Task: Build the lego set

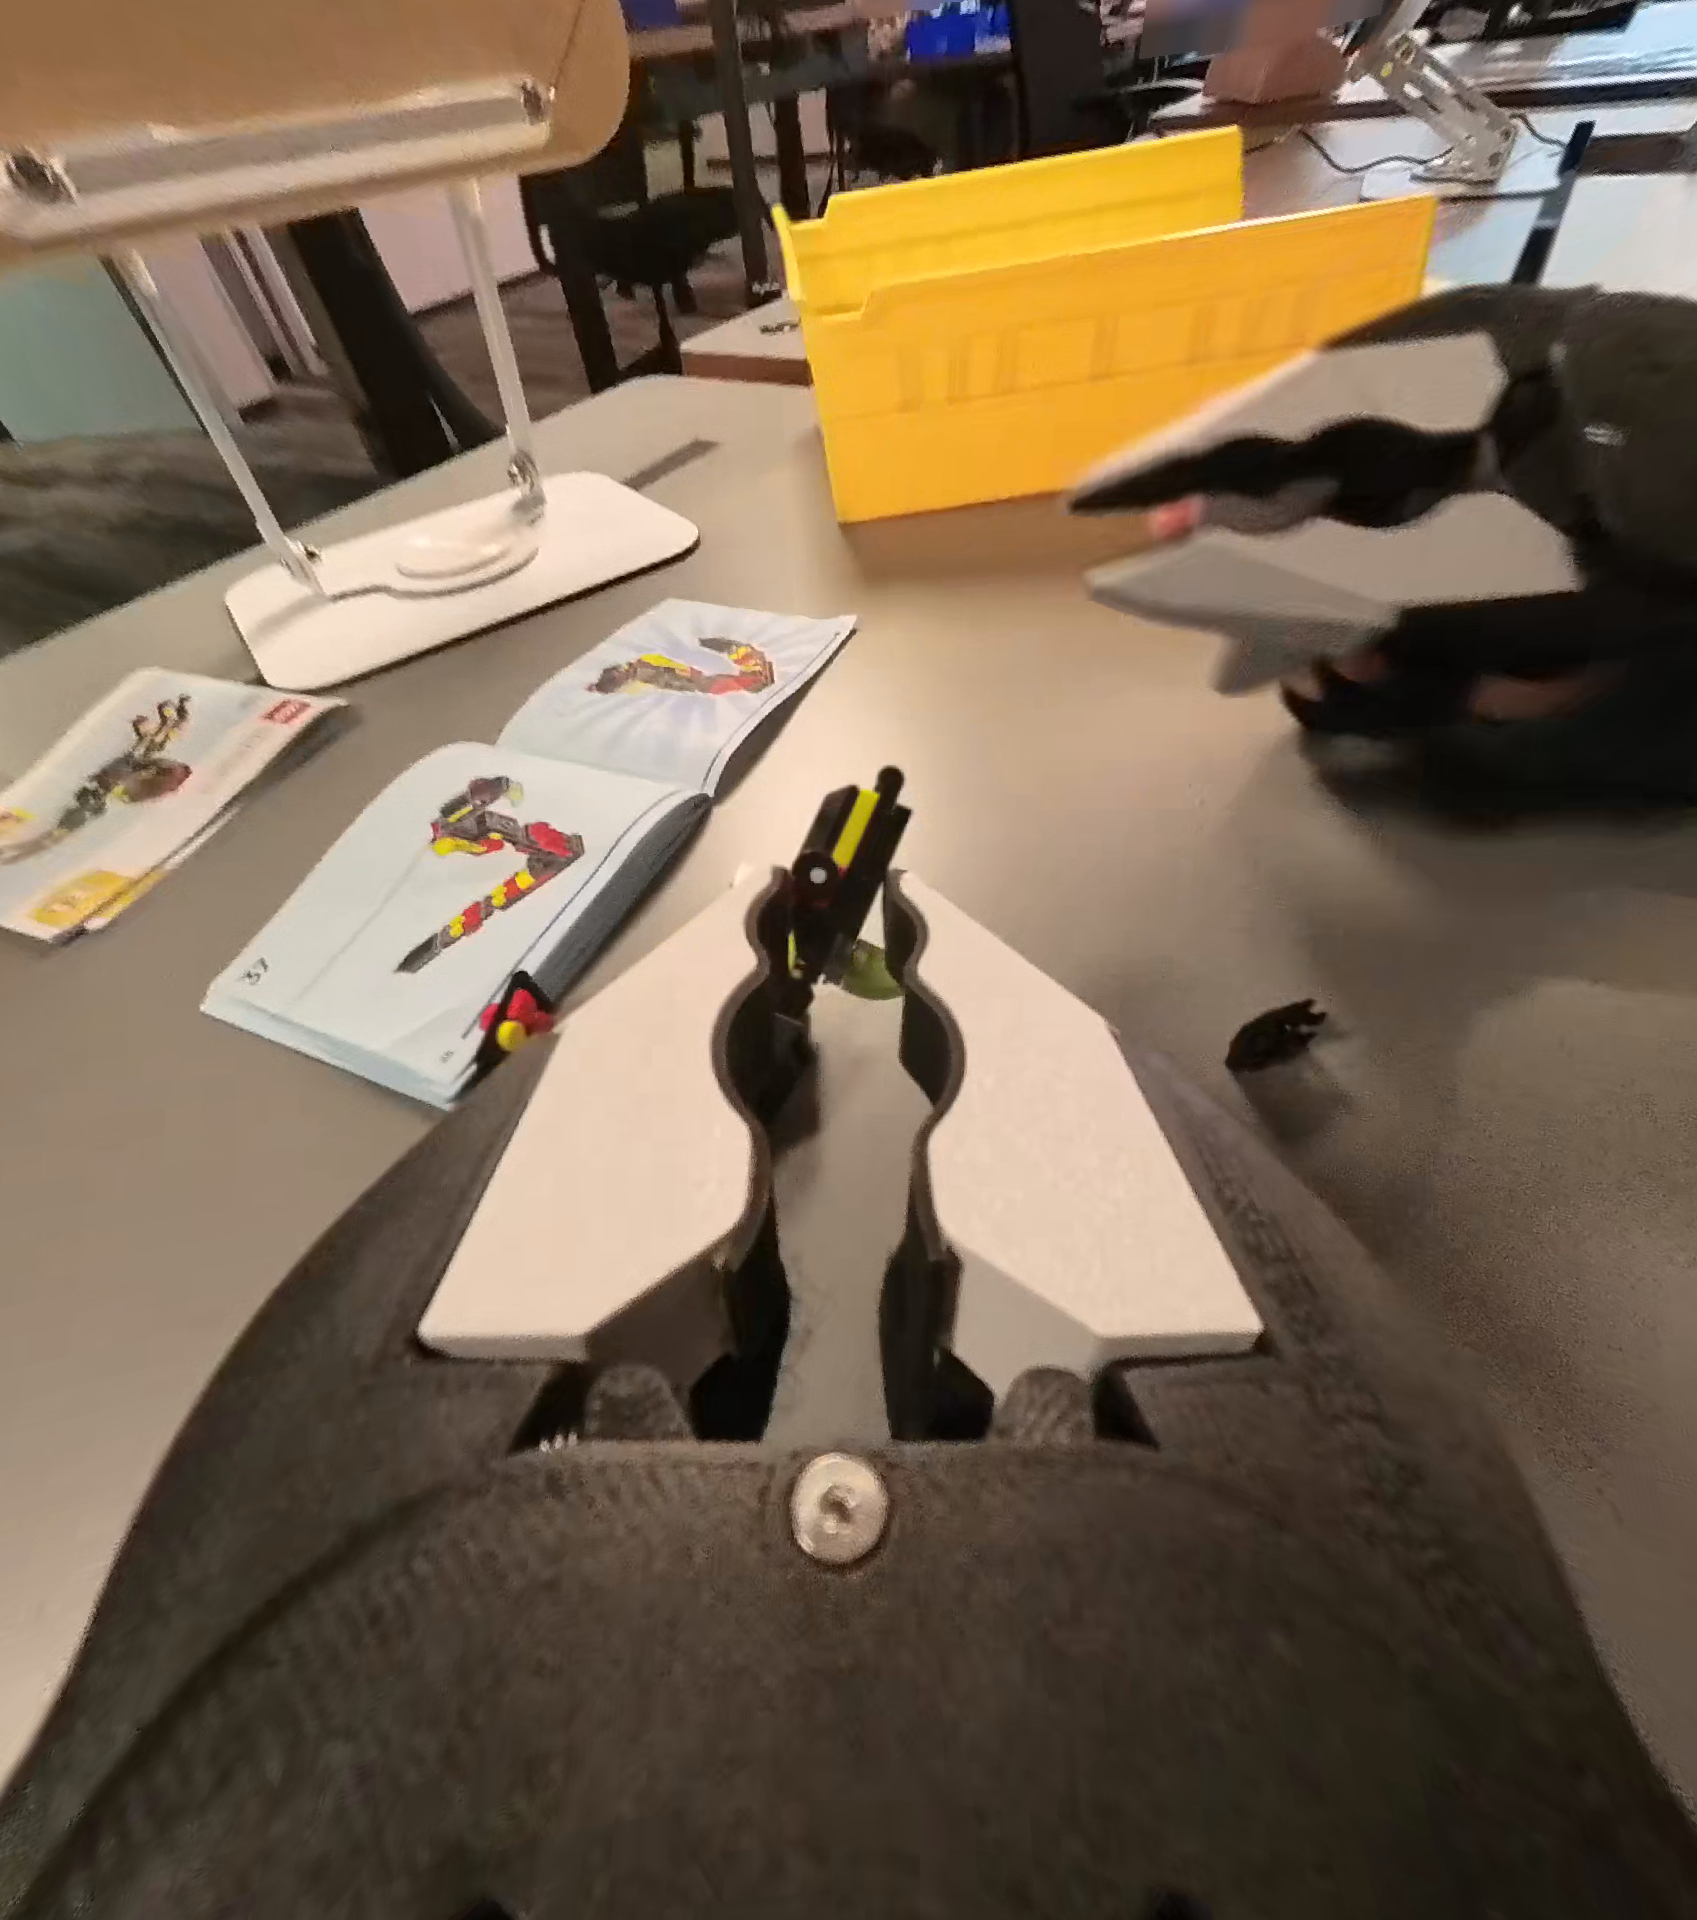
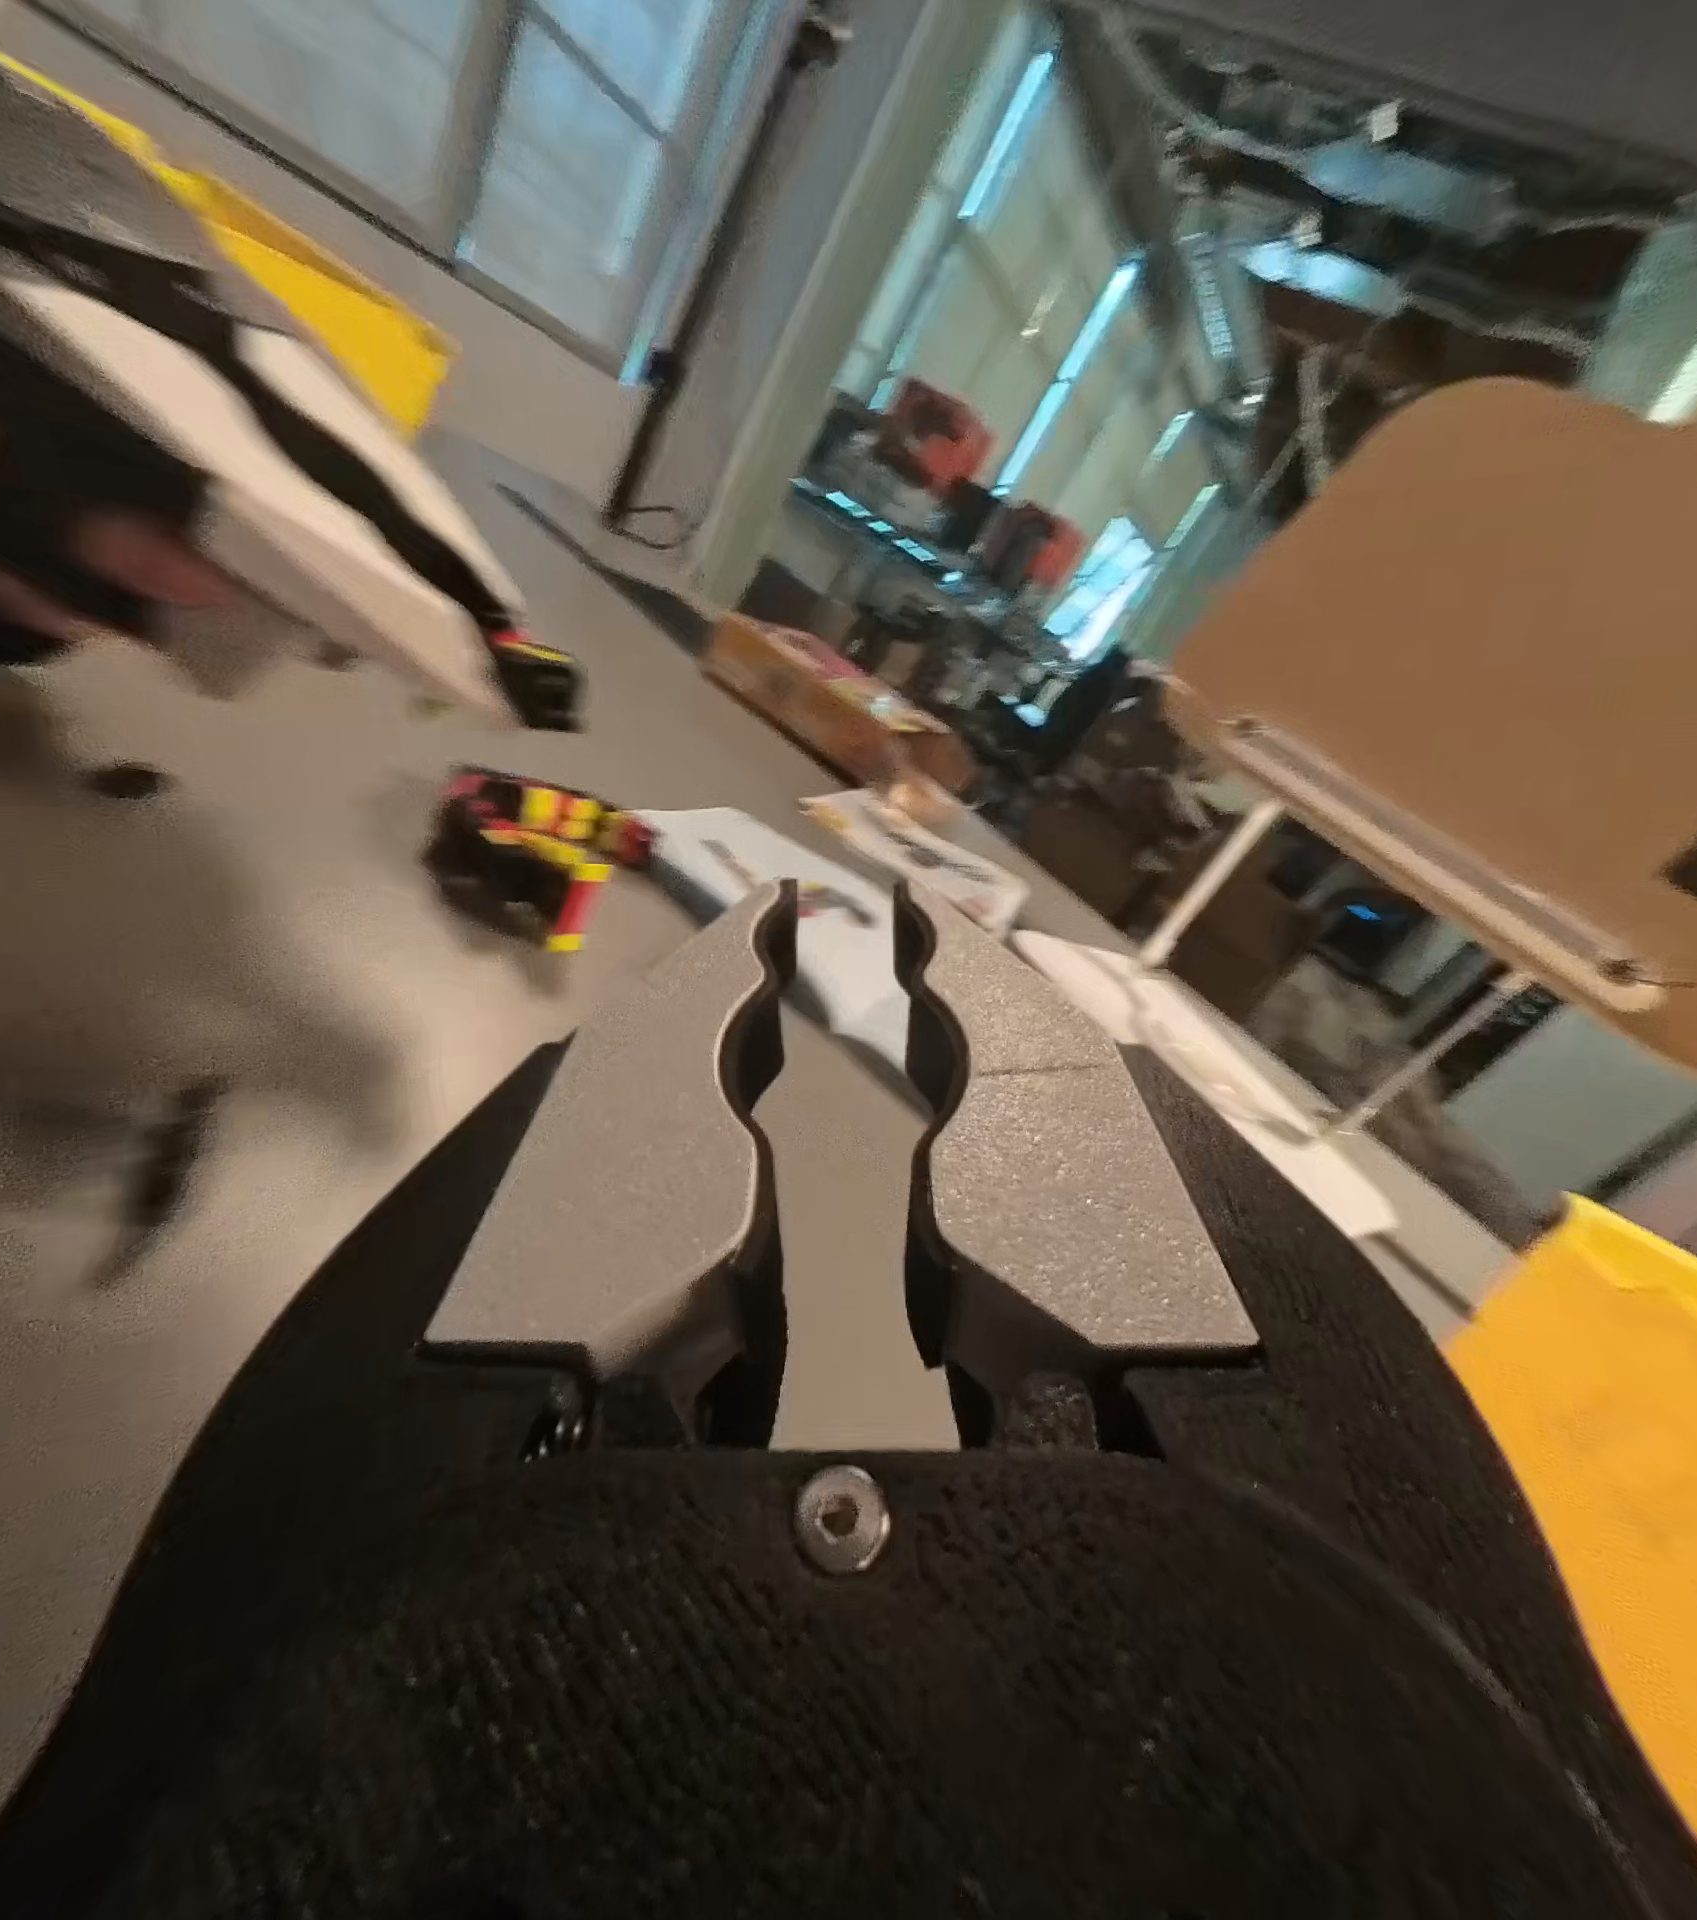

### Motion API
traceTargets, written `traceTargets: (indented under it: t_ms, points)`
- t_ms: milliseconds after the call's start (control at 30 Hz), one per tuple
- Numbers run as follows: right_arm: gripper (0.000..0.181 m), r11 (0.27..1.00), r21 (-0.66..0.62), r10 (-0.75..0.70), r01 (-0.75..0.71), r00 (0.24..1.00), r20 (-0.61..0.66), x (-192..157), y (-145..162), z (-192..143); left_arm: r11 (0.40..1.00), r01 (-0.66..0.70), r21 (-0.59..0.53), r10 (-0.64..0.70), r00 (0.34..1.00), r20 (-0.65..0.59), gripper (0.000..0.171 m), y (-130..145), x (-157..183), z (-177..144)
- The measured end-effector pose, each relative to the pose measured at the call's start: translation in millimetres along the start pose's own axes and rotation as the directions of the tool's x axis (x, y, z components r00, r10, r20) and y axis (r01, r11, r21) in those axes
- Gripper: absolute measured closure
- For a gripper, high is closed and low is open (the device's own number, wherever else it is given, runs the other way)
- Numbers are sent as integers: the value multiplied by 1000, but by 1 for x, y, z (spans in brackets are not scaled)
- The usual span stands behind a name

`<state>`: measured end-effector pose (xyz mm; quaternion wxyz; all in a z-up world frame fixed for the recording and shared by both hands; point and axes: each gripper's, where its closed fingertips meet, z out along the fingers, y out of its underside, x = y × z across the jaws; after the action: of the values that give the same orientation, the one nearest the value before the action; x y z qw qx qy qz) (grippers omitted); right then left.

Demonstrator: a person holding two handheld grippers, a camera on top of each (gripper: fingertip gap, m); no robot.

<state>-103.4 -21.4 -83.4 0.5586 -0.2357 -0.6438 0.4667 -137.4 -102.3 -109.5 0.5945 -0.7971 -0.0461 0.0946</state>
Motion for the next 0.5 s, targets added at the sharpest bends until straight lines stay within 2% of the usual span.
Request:
traceTargets:
  t_ms: [100, 200, 333, 500]
  points:
    - [163, 989, -140, 73, -45, 977, 201, -54, -3, -15, 999, -45, -16, 44, 998, -34, 156, 6, 8, 1]
    - [155, 910, -410, 223, -69, 913, 342, -94, 18, -29, 997, -56, -58, 51, 995, -80, 155, 16, 18, 1]
    - [155, 815, -578, 306, -46, 880, 362, -112, 28, -38, 997, -57, -52, 51, 993, -103, 155, 15, 24, -4]
    - [159, 750, -661, 353, -14, 854, 382, -117, 33, -38, 997, -43, -62, 35, 992, -121, 156, 16, 26, -6]
